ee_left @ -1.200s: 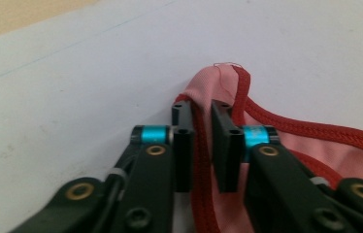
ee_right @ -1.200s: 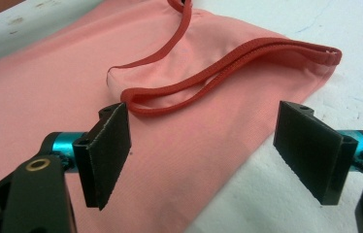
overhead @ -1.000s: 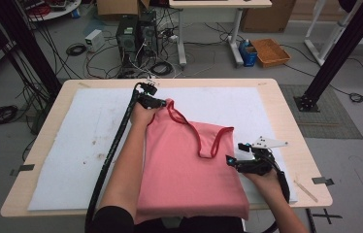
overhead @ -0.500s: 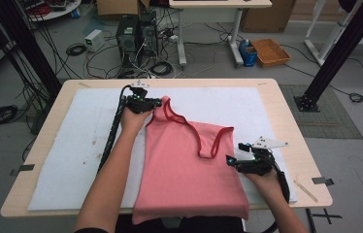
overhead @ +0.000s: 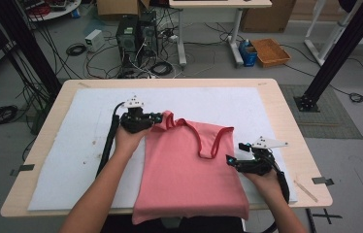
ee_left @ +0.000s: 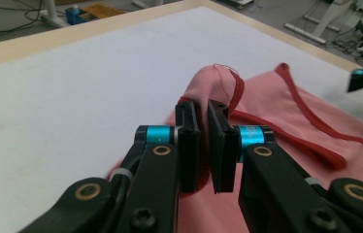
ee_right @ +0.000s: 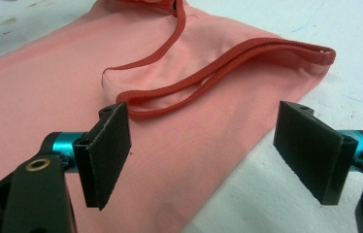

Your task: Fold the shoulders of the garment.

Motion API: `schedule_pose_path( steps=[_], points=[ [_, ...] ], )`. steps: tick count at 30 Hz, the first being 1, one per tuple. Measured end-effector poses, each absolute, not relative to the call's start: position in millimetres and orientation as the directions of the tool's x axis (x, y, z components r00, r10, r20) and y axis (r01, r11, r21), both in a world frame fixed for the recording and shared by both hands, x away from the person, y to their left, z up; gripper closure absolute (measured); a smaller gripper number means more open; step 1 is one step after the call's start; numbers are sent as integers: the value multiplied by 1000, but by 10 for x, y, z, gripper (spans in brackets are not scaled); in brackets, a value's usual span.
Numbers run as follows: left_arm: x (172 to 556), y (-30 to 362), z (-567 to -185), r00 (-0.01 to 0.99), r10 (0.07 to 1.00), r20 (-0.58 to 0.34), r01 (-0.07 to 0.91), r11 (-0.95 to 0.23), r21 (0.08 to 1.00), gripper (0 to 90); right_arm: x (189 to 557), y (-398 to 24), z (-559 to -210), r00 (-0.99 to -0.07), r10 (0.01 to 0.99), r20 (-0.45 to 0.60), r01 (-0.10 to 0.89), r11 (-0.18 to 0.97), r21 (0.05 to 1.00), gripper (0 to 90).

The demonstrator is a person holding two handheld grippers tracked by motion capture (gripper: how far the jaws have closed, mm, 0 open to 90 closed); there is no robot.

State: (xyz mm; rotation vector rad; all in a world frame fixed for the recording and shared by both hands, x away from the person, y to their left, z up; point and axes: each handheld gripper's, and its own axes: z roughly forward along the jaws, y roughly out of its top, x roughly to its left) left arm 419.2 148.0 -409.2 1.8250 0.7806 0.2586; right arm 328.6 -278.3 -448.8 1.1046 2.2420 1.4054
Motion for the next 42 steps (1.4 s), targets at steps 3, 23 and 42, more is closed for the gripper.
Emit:
schedule_pose_path(
  steps=[3, 23, 42],
  points=[
    [3957, 1501, -4194, 761, 612, -213, 409, -198, 891, 750, 3285, -2786, -4488, -672, 723, 158, 456, 237, 858, 210],
    [3803, 1331, -4311, 794, 587, -155, 411, -331, 849, 586, 3305, -2782, -4492, -667, 726, 166, 472, 239, 849, 210],
    [3428, 1553, -4378, 811, 550, -200, 402, -275, 873, 844, 3312, -2789, -4494, -667, 724, 173, 474, 234, 849, 210]
  ],
)
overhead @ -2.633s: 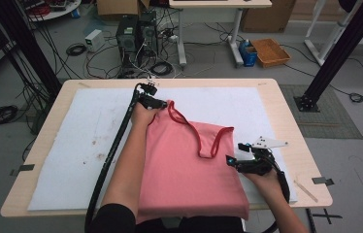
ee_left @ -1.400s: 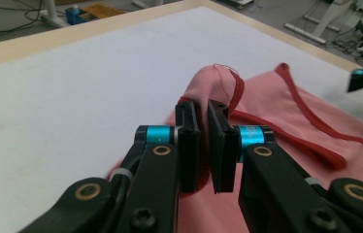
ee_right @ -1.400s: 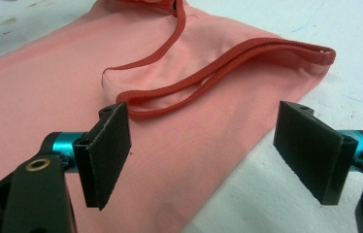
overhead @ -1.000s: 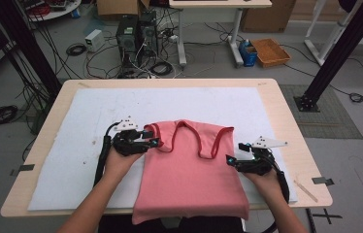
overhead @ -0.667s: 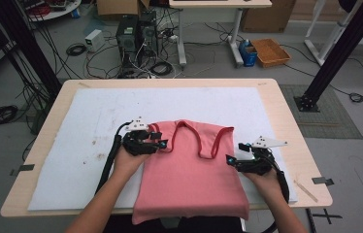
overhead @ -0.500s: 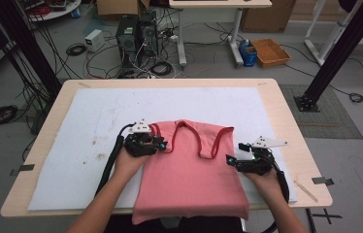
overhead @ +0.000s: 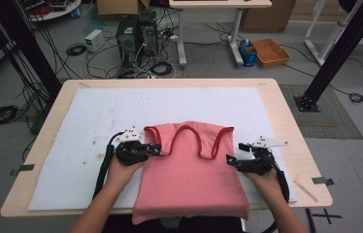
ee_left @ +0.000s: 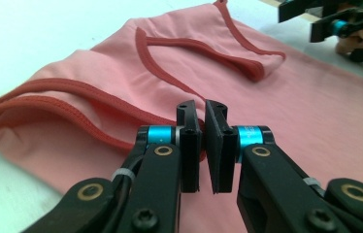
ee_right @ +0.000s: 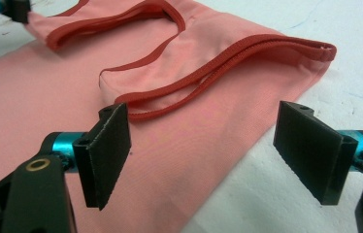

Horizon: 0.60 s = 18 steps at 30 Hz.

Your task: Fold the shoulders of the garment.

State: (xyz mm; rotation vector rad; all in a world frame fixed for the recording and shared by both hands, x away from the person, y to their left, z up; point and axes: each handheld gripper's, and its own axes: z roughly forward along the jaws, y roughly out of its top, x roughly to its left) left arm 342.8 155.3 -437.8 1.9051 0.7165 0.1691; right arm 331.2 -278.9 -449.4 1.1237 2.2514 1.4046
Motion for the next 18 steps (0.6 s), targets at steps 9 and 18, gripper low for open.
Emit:
schedule_pose_path(
  steps=[9, 18],
  points=[
    [3316, 1585, -4474, 800, 564, -205, 440, -317, 840, 801, 3307, -2784, -4491, -667, 725, 172, 476, 238, 847, 210],
    [3331, 1637, -4428, 775, 594, -214, 447, -276, 851, 442, 3309, -2789, -4491, -672, 719, 174, 473, 237, 849, 210]
  ],
)
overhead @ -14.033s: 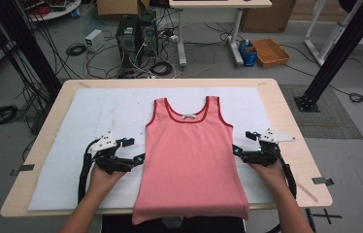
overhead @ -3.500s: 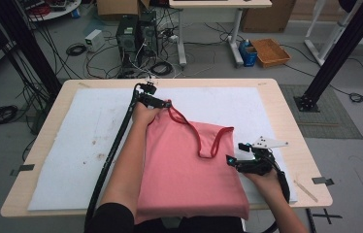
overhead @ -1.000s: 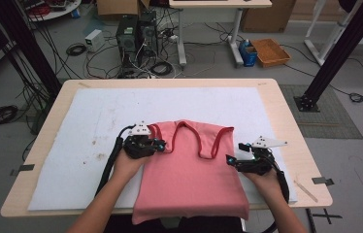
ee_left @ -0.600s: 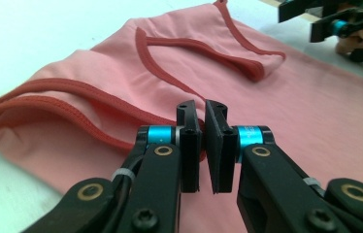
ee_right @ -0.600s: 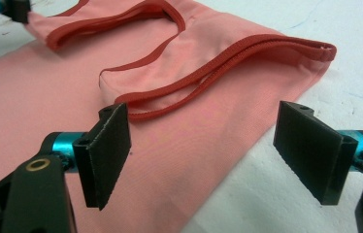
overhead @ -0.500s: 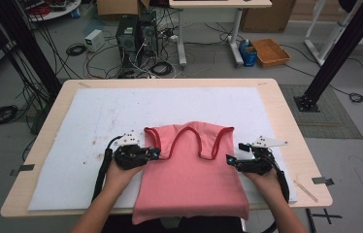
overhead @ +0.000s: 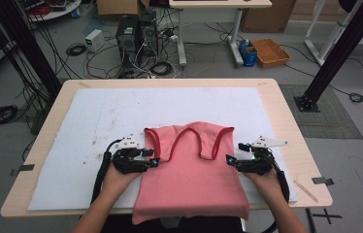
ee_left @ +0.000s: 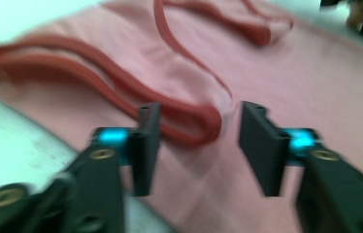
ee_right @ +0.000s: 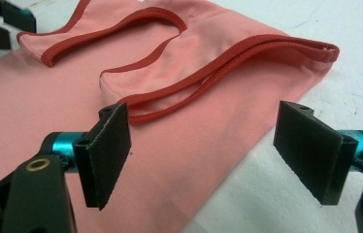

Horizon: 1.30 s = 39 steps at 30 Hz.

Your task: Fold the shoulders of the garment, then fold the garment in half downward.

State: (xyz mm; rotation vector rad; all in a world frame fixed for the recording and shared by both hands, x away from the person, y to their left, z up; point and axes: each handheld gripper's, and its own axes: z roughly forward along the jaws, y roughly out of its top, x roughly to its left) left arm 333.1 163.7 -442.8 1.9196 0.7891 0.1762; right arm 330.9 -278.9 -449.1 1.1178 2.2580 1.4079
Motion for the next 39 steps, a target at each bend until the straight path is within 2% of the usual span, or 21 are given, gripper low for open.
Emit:
schedule_pose_path(
  steps=[5, 10, 20, 39],
  points=[
    [3325, 1751, -4337, 763, 609, -219, 421, -211, 882, 283, 3302, -2799, -4479, -679, 715, 166, 456, 234, 858, 203],
    [3349, 1948, -4259, 757, 608, -239, 400, -142, 906, 227, 3307, -2836, -4426, -694, 703, 153, 423, 227, 877, 200],
    [3356, 2132, -4176, 765, 604, -224, 351, -99, 931, 202, 3316, -2900, -4350, -701, 699, 141, 380, 199, 903, 200],
    [3426, 2208, -4205, 719, 652, -239, 386, -89, 918, 187, 3335, -2909, -4284, -707, 695, 132, 373, 207, 905, 197]
  ],
)
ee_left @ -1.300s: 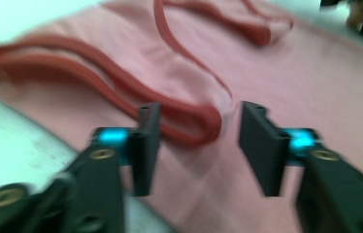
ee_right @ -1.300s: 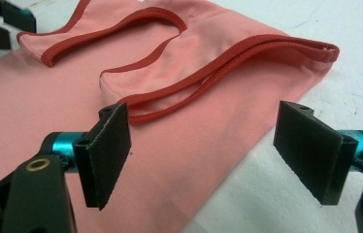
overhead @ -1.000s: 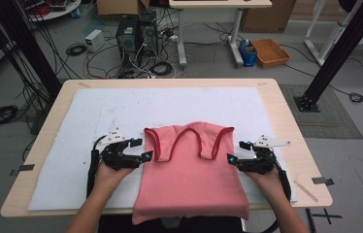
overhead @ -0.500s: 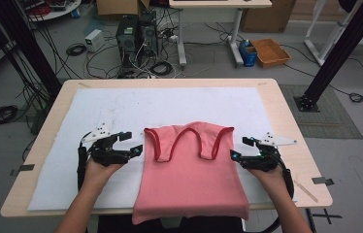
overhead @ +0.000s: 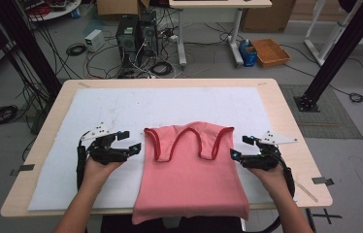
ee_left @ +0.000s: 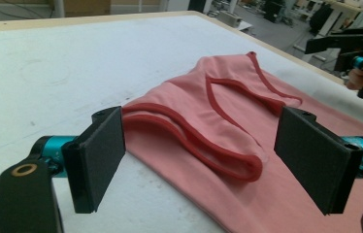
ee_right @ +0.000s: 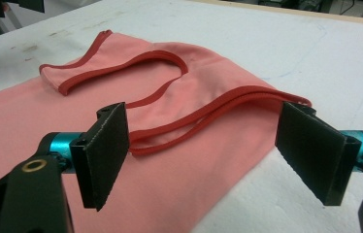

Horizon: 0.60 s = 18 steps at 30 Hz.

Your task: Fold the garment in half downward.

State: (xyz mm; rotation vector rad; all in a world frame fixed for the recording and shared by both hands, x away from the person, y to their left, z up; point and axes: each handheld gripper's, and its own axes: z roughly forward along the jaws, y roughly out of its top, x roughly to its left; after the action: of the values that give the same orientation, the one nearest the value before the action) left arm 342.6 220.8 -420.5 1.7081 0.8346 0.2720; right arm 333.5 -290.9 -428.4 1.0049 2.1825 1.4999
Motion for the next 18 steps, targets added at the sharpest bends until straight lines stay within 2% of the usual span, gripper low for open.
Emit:
schedule_pose_path(
  steps=[8, 18],
  points=[
    [3687, 2198, -4266, 669, 698, -256, 441, -95, 892, 187, 3552, -2985, -4190, -673, 727, 136, 397, 200, 896, 197],
    [4035, 2125, -4349, 644, 719, -263, 489, -123, 863, 190, 3999, -2795, -4221, -668, 737, 104, 449, 288, 846, 198]
  ],
)
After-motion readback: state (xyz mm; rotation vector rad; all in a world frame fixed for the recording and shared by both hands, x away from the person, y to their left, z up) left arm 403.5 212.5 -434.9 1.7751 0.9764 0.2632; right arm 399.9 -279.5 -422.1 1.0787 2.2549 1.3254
